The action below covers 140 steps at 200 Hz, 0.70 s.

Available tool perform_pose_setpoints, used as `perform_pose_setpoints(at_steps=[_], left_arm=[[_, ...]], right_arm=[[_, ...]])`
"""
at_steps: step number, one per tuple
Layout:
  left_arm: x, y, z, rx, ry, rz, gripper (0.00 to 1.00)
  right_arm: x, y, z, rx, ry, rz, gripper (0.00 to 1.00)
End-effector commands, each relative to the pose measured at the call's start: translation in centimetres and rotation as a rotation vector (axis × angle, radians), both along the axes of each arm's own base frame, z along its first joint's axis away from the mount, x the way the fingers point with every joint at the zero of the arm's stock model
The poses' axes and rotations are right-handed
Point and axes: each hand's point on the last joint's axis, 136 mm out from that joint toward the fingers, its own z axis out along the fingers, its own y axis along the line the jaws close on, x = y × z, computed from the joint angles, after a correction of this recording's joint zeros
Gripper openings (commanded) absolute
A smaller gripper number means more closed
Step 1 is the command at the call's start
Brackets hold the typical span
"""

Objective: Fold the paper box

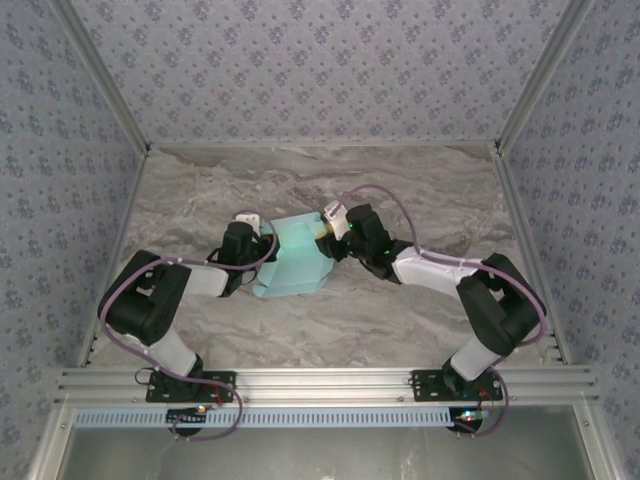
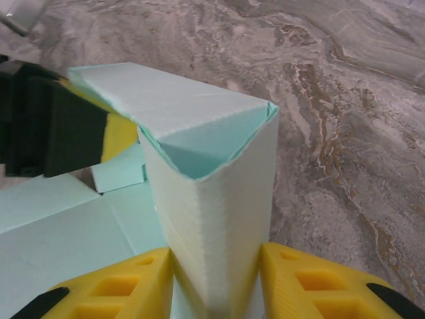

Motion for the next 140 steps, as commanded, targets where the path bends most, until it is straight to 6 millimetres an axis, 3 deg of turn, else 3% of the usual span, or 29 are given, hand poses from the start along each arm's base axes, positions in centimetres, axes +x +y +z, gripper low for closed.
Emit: perform_pose_setpoints(at_steps=[1,33,87,119,140], left_arm=[[-0.2,-0.9,1.3,-0.027,-0.006,-0.011,0.00],[-0.6,-0.3,1.6,0.037,-0.028,0.059,0.00],[-1.6,-0.1,3.0,0.083,-0.077,0.134,0.00],[-2.0,0.4,3.1,0.125,-0.070,0.177,0.00],[-2.2,0.7,3.2,0.135,-0.077,0.199,0.00]], right_arm=[[0.9,0.6,-1.4,-0.034,0.013,-0.087,0.42],[2.1,0.5,-2.0,-0.060,-0.023,-0.199,0.43],[4.5,-0.5,-1.6,0.008,-0.084,-0.419,0.32],[5.3,-2.2,-1.8,-0.037,-0.131,-0.601,0.29],[5.1,-2.9,-1.9,-0.059,-0.151,-0.669,0.36]])
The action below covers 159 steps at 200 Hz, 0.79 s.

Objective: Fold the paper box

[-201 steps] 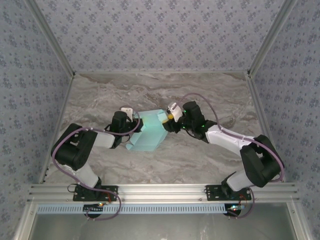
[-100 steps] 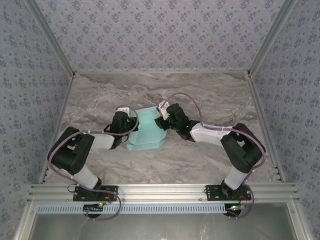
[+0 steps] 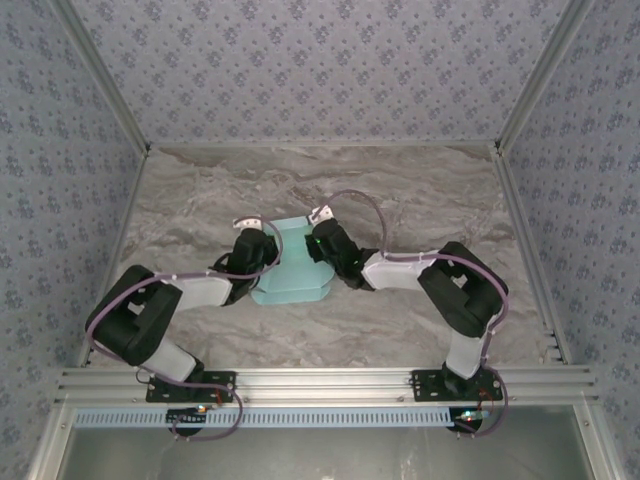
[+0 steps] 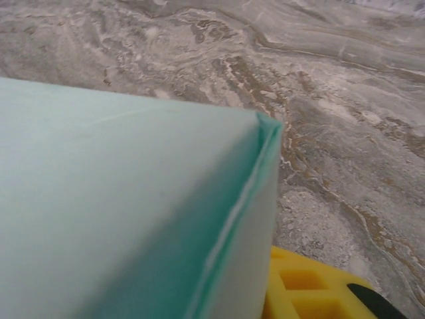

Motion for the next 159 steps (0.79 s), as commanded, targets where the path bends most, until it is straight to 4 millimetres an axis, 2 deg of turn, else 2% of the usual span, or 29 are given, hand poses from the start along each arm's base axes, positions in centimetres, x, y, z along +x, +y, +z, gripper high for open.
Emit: perform_pose_setpoints(at_steps=[1,8,18,36,58,89,132,159], left_arm=[[-0.7,-0.6,1.4,-0.026,-0.022,0.007,0.00],[-0.7,-0.5,1.3,-0.023,-0.020,0.013,0.00],[-0.7,-0.3,1.2,-0.015,-0.017,0.022,0.00],[-0.8,0.0,1.1,-0.004,-0.011,0.037,0.00],[-0.9,0.6,1.0,0.013,-0.016,0.059,0.00],[-0.8,0.7,1.2,0.032,-0.019,0.059,0.00],[-0.7,0.9,0.9,0.037,-0.013,0.066,0.00],[-0.7,0.6,0.8,0.031,-0.009,0.054,0.00]], right_arm=[[2.5,-4.3,0.7,-0.038,-0.089,-0.302,0.37],[2.4,-4.3,0.7,-0.041,-0.086,-0.306,0.45],[2.3,-4.1,0.8,-0.041,-0.068,-0.290,0.50],[1.6,-2.8,1.6,-0.018,-0.021,-0.183,0.61],[-0.1,-0.7,2.7,0.013,-0.002,0.009,0.67],[-3.5,1.7,3.2,-0.011,0.048,0.361,0.70],[-5.6,-0.2,3.5,-0.038,0.098,0.544,0.78],[-7.5,-1.0,4.1,0.026,0.156,0.679,0.79]])
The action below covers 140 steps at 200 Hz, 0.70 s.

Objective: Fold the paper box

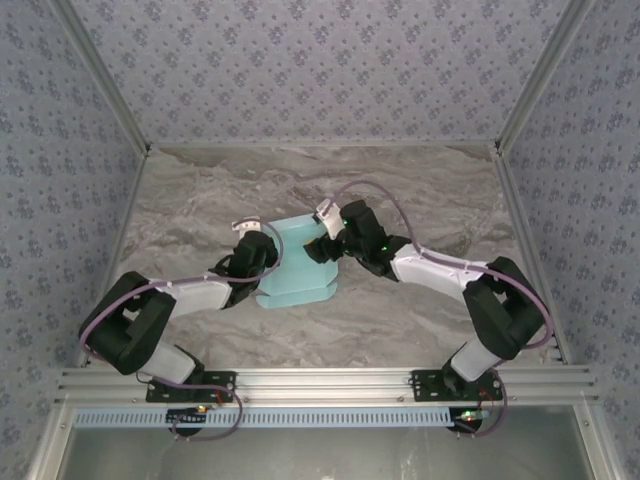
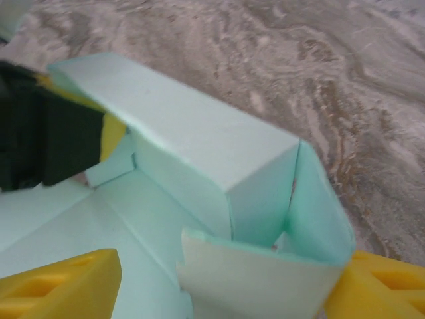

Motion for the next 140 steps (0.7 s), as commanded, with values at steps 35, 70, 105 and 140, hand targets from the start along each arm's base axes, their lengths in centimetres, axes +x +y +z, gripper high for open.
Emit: perform_pose_setpoints(at_steps=[35,70,105,140], left_arm=[[0.1,-0.2,0.3,-0.001,-0.007,-0.004,0.00],[0.1,-0.5,0.3,-0.010,-0.006,-0.015,0.00],[0.1,-0.7,0.3,-0.017,-0.001,-0.023,0.00],[0.1,-0.8,0.4,-0.019,0.002,-0.028,0.00]], right_arm=[[-3.5,-2.7,1.5,0.077,0.074,0.192,0.80],[-2.1,-5.2,2.3,0.122,0.065,0.127,0.78],[0.1,-5.6,1.7,0.125,0.051,0.080,0.74],[0.4,-2.4,1.8,0.196,0.089,0.209,0.64]])
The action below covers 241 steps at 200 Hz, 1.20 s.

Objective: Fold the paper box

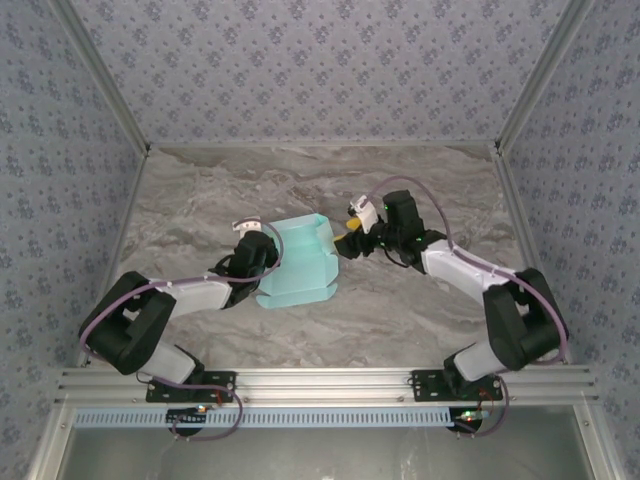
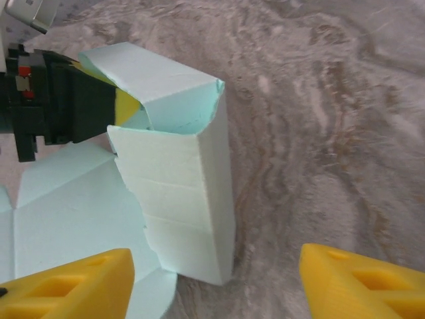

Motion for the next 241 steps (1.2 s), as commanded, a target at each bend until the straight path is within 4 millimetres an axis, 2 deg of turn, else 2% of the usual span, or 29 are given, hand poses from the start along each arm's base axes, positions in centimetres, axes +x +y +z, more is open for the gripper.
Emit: perform_pose_setpoints(at_steps=[1,48,75,109,128,150,176,216,241], left_arm=[[0.1,-0.6,0.5,-0.012,-0.004,-0.016,0.00],[0.3,-0.6,0.6,-0.012,-0.001,-0.012,0.00],[0.3,-0.7,0.5,-0.020,0.003,-0.011,0.00],[0.2,-0.7,0.4,-0.022,0.009,-0.010,0.00],[0.3,-0.7,0.3,-0.022,0.008,-0.008,0.00],[0.3,-0.8,0.1,-0.026,0.015,-0.010,0.00],[0.2,-1.0,0.1,-0.033,0.019,-0.015,0.00],[0.1,-0.9,0.1,-0.037,0.018,-0.012,0.00],[0.2,-0.9,0.1,-0.041,0.017,-0.008,0.00]], right_arm=[[0.2,2.7,1.5,0.076,-0.012,0.101,0.63],[2.0,5.8,0.5,-0.002,-0.104,0.029,0.51],[3.4,6.1,-0.2,-0.036,-0.154,-0.083,0.39],[4.5,5.7,-1.3,-0.068,-0.204,-0.220,0.37],[4.6,6.2,-1.9,-0.087,-0.239,-0.278,0.44],[4.7,6.8,-2.2,-0.094,-0.257,-0.310,0.45],[5.4,6.6,-2.5,-0.118,-0.260,-0.351,0.41],[6.2,6.0,-2.7,-0.145,-0.265,-0.418,0.42],[6.8,5.1,-2.6,-0.170,-0.287,-0.511,0.34]])
